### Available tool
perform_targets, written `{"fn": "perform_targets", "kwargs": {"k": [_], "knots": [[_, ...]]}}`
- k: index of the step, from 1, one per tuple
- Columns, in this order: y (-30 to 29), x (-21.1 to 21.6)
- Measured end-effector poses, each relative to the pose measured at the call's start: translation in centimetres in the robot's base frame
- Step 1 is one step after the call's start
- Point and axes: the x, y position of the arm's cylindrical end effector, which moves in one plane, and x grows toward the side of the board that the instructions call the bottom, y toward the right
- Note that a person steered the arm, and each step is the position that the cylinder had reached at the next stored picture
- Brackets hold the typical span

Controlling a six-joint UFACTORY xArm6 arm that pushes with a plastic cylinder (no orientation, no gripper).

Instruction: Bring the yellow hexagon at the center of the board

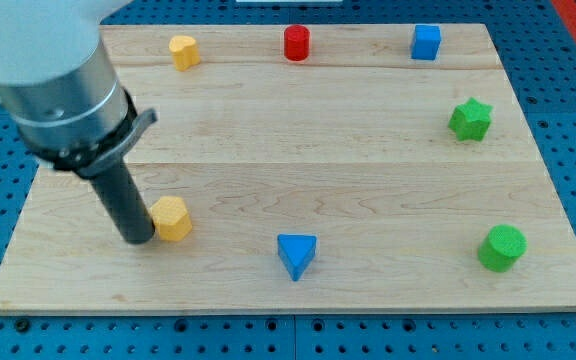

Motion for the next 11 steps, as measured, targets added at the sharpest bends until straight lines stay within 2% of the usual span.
{"fn": "perform_targets", "kwargs": {"k": [1, 3, 4, 7, 9, 10, 11], "knots": [[2.7, -4.1], [-0.2, -2.3], [1.0, -0.9], [14.9, -2.2], [18.8, -8.9], [20.8, -8.8], [29.0, -8.3]]}}
